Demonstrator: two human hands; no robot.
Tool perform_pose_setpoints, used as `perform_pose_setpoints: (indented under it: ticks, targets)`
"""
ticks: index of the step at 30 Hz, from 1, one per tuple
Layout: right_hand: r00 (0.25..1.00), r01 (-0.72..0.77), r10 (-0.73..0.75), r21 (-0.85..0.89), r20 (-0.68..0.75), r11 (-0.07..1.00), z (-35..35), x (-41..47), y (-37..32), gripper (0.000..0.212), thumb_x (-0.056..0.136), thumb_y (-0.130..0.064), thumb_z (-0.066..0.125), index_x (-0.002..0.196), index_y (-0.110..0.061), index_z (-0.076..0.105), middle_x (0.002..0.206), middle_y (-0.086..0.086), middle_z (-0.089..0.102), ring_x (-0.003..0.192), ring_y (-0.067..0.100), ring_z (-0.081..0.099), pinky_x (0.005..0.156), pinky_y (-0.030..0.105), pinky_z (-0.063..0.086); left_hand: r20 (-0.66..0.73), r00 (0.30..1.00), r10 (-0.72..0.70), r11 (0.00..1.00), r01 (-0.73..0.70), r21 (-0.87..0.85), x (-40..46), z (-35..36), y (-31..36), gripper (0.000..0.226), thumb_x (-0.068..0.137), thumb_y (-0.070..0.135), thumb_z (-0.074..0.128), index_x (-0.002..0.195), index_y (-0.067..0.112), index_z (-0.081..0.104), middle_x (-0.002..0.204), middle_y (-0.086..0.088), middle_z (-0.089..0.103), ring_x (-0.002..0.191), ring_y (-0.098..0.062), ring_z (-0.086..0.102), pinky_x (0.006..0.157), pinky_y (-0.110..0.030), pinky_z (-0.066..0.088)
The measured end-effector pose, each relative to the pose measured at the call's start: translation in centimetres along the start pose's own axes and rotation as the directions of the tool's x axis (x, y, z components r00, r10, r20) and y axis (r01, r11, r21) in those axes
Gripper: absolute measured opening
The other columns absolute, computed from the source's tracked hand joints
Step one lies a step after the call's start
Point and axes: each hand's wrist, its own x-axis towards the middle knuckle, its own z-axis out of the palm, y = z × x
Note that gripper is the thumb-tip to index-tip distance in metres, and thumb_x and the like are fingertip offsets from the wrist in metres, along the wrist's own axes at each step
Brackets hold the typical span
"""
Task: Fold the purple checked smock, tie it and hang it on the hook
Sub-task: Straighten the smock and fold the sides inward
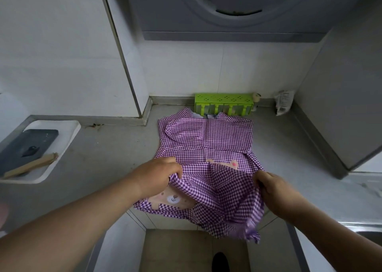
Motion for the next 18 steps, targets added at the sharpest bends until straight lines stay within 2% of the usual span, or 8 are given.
perform_pose_setpoints:
  ticks: [2,5,10,12,13,15,16,18]
  targets:
    - [0.988,-0.076,0.066,0.064,0.136,0.995,-0.2,0.4,0.2,0.020,0.098,-0.016,0.049,0.096,-0.033,0.058,0.093,-0.010,0.066,0.085,0.010,0.063,0.079,0.039,0.057,0.059,0.997,-0.049,0.997,0.052,-0.050,0.0,-0.1,0.4,0.042,0.096,0.001,0.040,0.111,0.035,0.059,0.120,0.016,0.050,0.105,-0.009,0.051,0.086,-0.032,0.048]
    - [0.956,-0.080,0.052,0.087,0.289,0.993,-0.7,0.5,0.5,0.023,0.095,-0.019,0.062,0.099,-0.042,0.063,0.102,-0.020,0.065,0.094,0.003,0.063,0.085,0.026,0.056,0.114,0.992,-0.053,0.996,0.061,-0.068,0.3,0.1,-0.2,0.025,0.096,0.014,0.043,0.099,0.038,0.048,0.113,0.017,0.046,0.103,-0.006,0.049,0.093,-0.037,0.049]
    - [0.924,-0.067,0.057,0.014,0.379,0.998,-1.1,1.0,1.3,0.021,0.092,-0.032,0.070,0.108,-0.045,0.068,0.108,-0.022,0.068,0.096,0.000,0.065,0.090,0.023,0.057,0.214,0.977,0.001,0.998,-0.016,0.065,0.1,-0.5,-0.7,0.039,0.090,0.011,0.060,0.103,0.046,0.049,0.109,0.016,0.040,0.107,-0.009,0.044,0.091,-0.039,0.051]
    - [0.905,-0.121,0.103,0.019,0.414,0.992,-1.3,1.1,1.2,0.007,0.095,-0.035,0.066,0.100,-0.039,0.069,0.102,-0.017,0.071,0.092,0.004,0.067,0.088,0.024,0.057,0.231,0.973,-0.005,0.997,-0.014,0.081,0.2,-0.4,-1.2,0.036,0.092,0.012,0.062,0.109,0.043,0.059,0.106,0.015,0.044,0.108,-0.011,0.045,0.093,-0.038,0.049]
    - [0.891,-0.160,0.124,0.045,0.437,0.986,-1.5,1.2,1.0,0.008,0.097,-0.039,0.064,0.093,-0.034,0.069,0.096,-0.013,0.072,0.089,0.006,0.068,0.085,0.025,0.057,0.223,0.974,-0.029,1.000,0.027,0.011,0.1,-0.4,-1.4,0.029,0.093,0.014,0.065,0.108,0.038,0.067,0.104,0.014,0.052,0.107,-0.014,0.051,0.094,-0.040,0.050]
    - [0.898,-0.267,0.149,0.245,0.414,0.932,-2.4,1.3,0.6,0.031,0.094,-0.048,0.063,0.089,-0.019,0.072,0.088,0.001,0.074,0.081,0.016,0.069,0.079,0.034,0.058,0.153,0.980,-0.127,0.942,0.167,-0.290,0.1,-0.9,-0.7,0.010,0.098,0.016,0.067,0.097,0.020,0.076,0.097,-0.001,0.070,0.098,-0.028,0.066,0.094,-0.049,0.055]
    - [0.925,-0.309,0.167,0.418,0.342,0.854,-2.9,1.5,0.4,0.040,0.092,-0.050,0.061,0.090,-0.012,0.073,0.087,0.010,0.074,0.077,0.022,0.070,0.075,0.039,0.057,0.113,0.969,-0.221,0.851,0.248,-0.463,0.2,-1.4,-0.3,0.014,0.102,0.015,0.064,0.095,0.013,0.076,0.094,-0.008,0.072,0.095,-0.031,0.068,0.096,-0.049,0.056]
    - [0.935,-0.318,0.325,0.751,0.145,0.578,-4.2,2.0,-0.3,0.038,0.099,-0.040,0.057,0.095,-0.004,0.071,0.090,0.019,0.075,0.076,0.028,0.072,0.073,0.042,0.057,0.123,0.884,-0.450,0.556,0.386,-0.736,0.3,-2.3,0.4,0.019,0.108,0.013,0.053,0.101,0.010,0.071,0.091,-0.007,0.067,0.096,-0.027,0.063,0.096,-0.042,0.052]
